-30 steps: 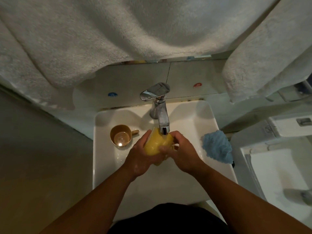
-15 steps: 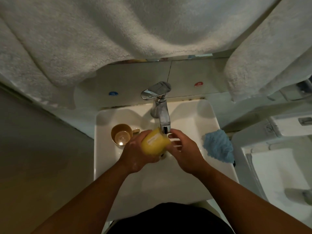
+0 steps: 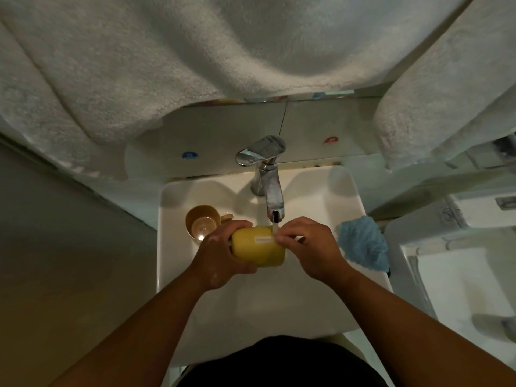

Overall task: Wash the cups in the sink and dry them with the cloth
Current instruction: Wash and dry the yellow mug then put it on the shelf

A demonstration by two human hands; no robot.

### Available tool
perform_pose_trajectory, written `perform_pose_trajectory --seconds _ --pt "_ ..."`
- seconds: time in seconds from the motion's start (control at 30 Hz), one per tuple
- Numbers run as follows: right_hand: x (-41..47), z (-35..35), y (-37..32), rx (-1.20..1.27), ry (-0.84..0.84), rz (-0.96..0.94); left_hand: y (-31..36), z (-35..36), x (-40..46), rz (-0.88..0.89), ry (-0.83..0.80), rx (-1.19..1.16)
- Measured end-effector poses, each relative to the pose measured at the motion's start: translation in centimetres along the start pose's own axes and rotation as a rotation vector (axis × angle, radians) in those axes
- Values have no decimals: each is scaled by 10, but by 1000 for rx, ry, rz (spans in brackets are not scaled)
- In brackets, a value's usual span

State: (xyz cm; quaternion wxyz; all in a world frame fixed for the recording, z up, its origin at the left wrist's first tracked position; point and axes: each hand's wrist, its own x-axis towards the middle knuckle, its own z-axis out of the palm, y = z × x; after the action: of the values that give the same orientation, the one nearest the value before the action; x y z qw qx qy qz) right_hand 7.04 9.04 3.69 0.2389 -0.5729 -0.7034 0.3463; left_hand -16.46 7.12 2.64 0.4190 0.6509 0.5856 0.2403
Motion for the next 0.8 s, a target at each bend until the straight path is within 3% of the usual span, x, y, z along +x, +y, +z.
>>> perform_pose_trajectory --seconds 0.17,0.33,0.4,0.57,0.67,0.8 --pt "-2 4 -10 -271 18 -108 1 -2 -2 -36 7 -40" --pt "-9 11 -11 -569 -85 -232 5 -2 -5 -13 12 -45" --pt "-10 12 -14 -433 -56 -182 5 -1 -5 -10 22 -26" --pt "-3 9 -20 -49 61 194 -2 1 -6 -8 21 15" --pt "1 3 -8 -7 109 263 -8 0 -8 -22 23 -15" --pt "-2 5 1 -130 63 269 -9 0 -9 -51 37 -52"
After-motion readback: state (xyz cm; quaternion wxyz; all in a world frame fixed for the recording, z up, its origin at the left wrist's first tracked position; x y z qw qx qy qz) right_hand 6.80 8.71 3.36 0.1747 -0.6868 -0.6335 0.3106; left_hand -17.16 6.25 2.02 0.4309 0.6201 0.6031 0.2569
